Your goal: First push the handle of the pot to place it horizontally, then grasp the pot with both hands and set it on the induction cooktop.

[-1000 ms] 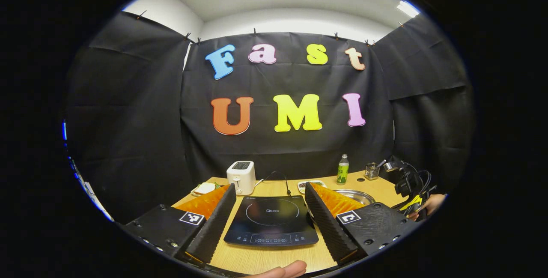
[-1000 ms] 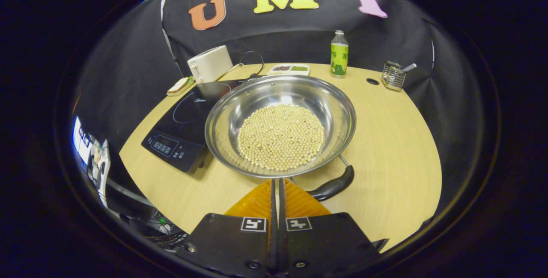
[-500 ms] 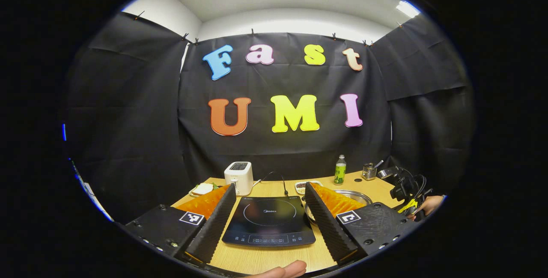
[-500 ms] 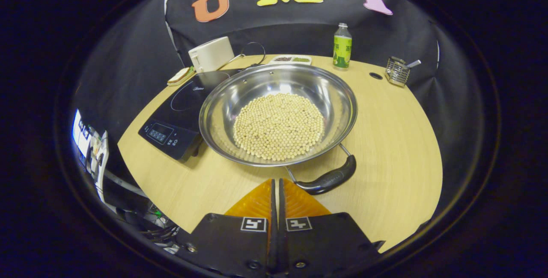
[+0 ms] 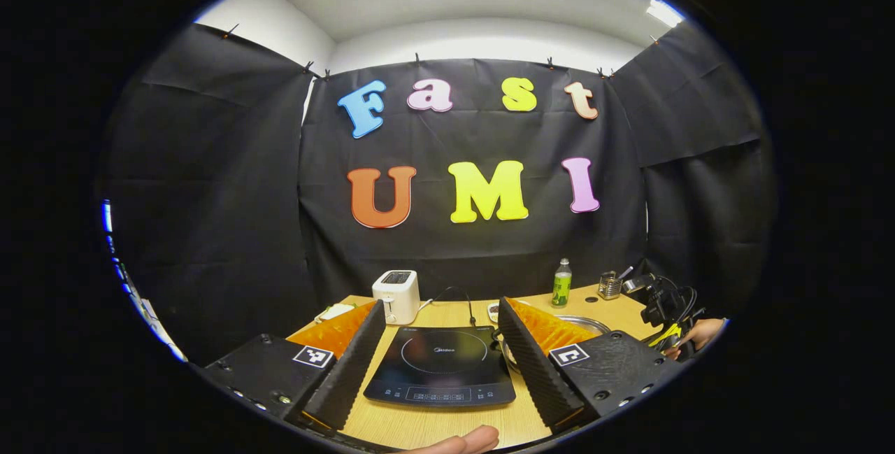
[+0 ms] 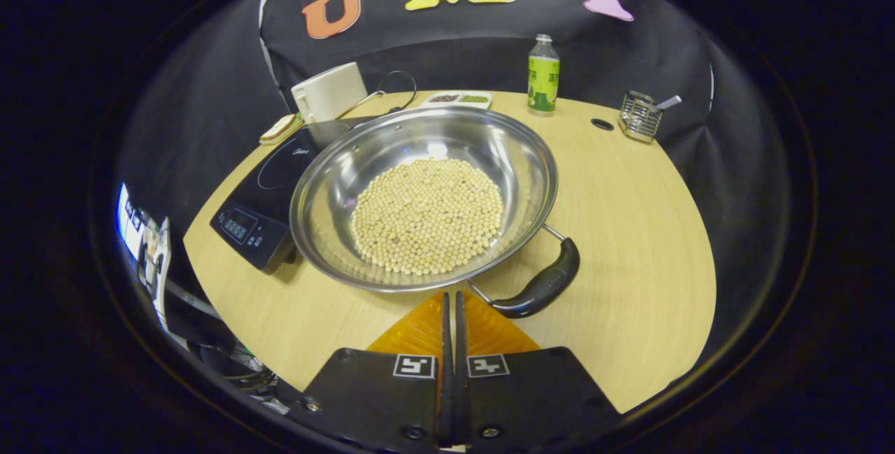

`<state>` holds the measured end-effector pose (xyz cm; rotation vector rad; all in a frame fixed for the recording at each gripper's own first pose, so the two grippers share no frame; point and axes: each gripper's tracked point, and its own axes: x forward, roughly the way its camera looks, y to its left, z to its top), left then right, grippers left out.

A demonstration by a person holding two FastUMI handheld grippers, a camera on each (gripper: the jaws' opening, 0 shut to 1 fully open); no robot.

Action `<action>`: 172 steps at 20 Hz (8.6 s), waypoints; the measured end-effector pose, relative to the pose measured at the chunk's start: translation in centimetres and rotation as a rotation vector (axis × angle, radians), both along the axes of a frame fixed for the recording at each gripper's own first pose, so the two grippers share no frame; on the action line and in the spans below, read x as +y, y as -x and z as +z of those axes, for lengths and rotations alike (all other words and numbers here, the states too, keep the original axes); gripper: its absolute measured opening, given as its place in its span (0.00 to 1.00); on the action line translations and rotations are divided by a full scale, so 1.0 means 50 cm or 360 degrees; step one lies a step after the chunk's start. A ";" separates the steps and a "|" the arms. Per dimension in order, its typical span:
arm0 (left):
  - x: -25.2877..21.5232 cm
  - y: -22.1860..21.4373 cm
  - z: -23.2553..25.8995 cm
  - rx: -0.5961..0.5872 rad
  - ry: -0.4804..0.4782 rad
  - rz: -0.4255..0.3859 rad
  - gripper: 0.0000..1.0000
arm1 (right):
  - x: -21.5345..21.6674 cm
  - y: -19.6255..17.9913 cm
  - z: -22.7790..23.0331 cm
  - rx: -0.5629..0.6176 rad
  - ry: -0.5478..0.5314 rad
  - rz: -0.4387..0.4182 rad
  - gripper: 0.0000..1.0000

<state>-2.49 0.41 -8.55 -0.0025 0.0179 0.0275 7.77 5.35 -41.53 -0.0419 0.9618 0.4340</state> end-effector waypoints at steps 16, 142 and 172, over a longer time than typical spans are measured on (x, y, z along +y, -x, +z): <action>-0.095 -0.152 -0.068 0.0136 -0.0008 -0.0063 0.96 | -0.113 -0.187 -0.036 -0.0113 0.0091 -0.0165 0.00; 0.305 -0.552 -0.510 0.1181 0.0101 0.0029 0.58 | 0.466 -0.319 0.088 -0.0176 -0.0088 -0.0274 0.59; 0.305 -0.436 -0.448 0.0993 0.0319 0.0158 0.96 | 0.456 -0.232 0.123 -0.0080 -0.0386 -0.0199 0.92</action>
